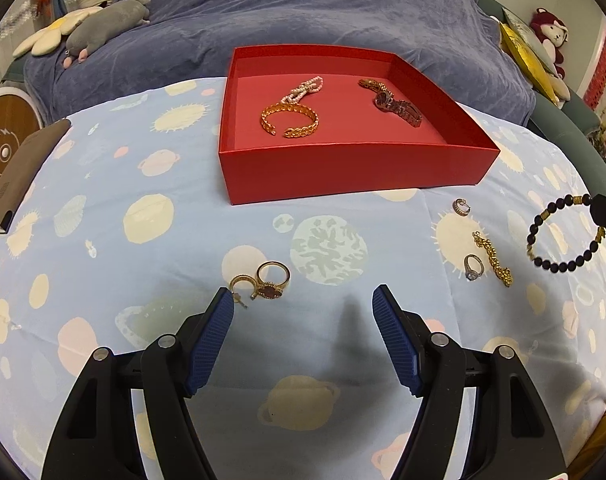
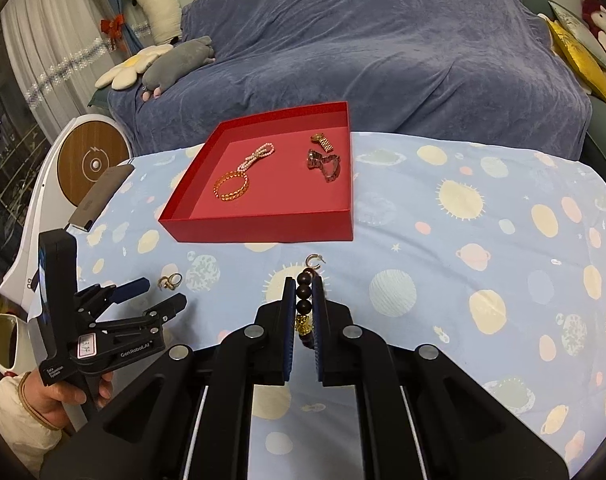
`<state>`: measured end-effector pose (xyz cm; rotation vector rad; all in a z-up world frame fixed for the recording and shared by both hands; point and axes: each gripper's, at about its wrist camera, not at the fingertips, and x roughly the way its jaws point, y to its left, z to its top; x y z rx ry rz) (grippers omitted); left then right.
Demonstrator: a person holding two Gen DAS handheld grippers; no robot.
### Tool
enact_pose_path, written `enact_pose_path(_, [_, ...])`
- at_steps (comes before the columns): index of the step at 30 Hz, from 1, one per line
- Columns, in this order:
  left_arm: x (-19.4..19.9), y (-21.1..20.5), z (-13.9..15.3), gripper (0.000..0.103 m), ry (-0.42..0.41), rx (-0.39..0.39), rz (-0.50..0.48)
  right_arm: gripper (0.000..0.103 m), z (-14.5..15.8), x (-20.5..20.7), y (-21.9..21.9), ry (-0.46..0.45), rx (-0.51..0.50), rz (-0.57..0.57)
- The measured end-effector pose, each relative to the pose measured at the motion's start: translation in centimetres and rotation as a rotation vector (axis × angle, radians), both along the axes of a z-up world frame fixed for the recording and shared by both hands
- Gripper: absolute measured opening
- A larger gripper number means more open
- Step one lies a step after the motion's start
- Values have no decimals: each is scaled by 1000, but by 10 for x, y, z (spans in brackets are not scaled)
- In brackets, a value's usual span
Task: Organize jewelry
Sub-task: 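Grasp the black bead bracelet with the right tool and lift it, then grasp a gold ring with the left tool while the right tool holds the bead bracelet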
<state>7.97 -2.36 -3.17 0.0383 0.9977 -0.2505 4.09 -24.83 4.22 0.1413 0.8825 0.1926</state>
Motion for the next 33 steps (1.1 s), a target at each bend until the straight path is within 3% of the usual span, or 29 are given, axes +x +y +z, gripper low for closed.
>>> enact_pose_path(5, [6, 1, -5, 60, -9, 8, 4, 7, -4, -1, 2, 12, 4, 16])
enact_pose_path(12, [10, 8, -1, 60, -13, -29, 31, 7, 1, 1, -11, 5, 10, -12])
enact_pose_path(20, [4, -23, 2, 59, -14, -32, -45, 7, -3, 0, -28, 19, 9, -51])
enact_pose_path(26, [11, -8, -1, 59, -5, -33, 4, 7, -7, -3, -26, 31, 15, -33])
enact_pose_path(33, [7, -2, -2, 51, -17, -21, -11, 7, -10, -4, -16, 47, 30, 1])
